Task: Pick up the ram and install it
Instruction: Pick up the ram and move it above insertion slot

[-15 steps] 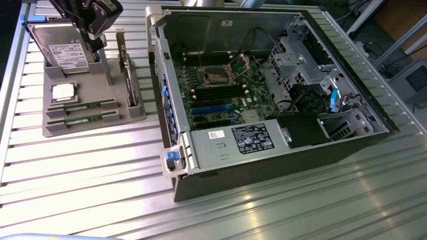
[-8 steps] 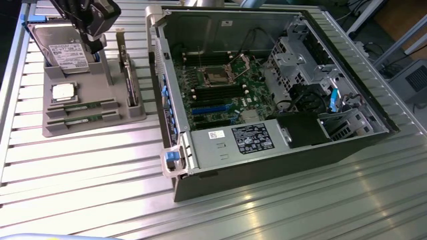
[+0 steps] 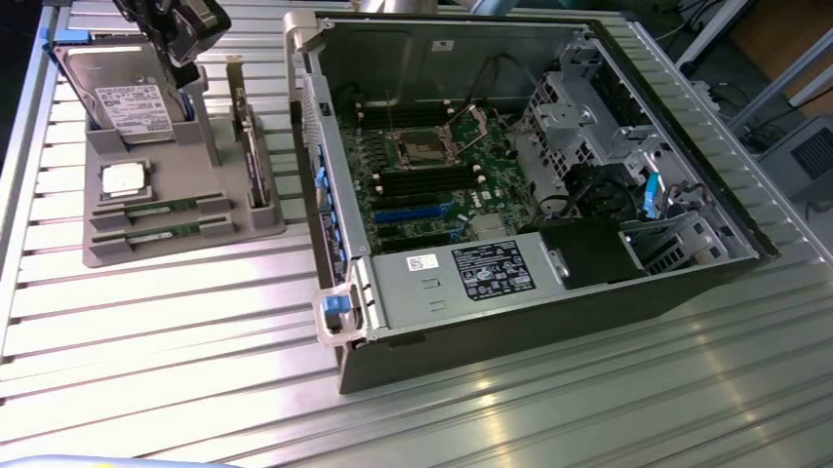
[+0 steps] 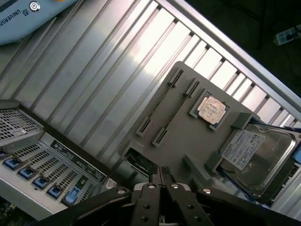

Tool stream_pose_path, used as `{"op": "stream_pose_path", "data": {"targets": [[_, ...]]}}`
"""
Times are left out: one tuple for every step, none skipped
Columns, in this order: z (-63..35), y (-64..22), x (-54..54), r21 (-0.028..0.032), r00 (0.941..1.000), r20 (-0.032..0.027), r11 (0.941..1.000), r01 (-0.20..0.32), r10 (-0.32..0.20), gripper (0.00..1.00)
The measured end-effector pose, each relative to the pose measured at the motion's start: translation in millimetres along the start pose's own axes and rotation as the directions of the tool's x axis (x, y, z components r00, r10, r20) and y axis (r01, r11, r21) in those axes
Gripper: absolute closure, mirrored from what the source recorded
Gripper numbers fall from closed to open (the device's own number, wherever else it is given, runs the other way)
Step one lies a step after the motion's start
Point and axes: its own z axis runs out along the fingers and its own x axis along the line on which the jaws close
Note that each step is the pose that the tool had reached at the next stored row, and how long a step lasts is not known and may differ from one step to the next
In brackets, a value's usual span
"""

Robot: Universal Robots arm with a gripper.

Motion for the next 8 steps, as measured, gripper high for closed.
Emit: {"op": "stream_pose_path", "data": {"targets": [[0.0, 0.0, 0.0, 0.0036, 1.0000, 0.0044, 1.0000, 0.000, 0.000, 0.90], [0.0, 0.0, 0.0, 0.0036, 1.0000, 0.0044, 1.0000, 0.000, 0.000, 0.90], [0.0, 0.0, 0.0, 0.0036, 1.0000, 0.0044, 1.0000, 0.000, 0.000, 0.90], [0.0, 0.0, 0.0, 0.0040, 1.0000, 0.0043, 1.0000, -0.006, 0.006, 0.90], [0.3, 0.0, 0.1, 0.0062, 0.9991, 0.0035, 0.9991, -0.042, 0.042, 0.90], [0.6, 0.0, 0.1, 0.0080, 0.9975, 0.0027, 0.9974, -0.071, 0.071, 0.90], [0.7, 0.0, 0.1, 0.0087, 0.9964, 0.0024, 0.9963, -0.085, 0.085, 0.90], [0.9, 0.0, 0.1, 0.0099, 0.9944, 0.0019, 0.9944, -0.105, 0.105, 0.90]]}}
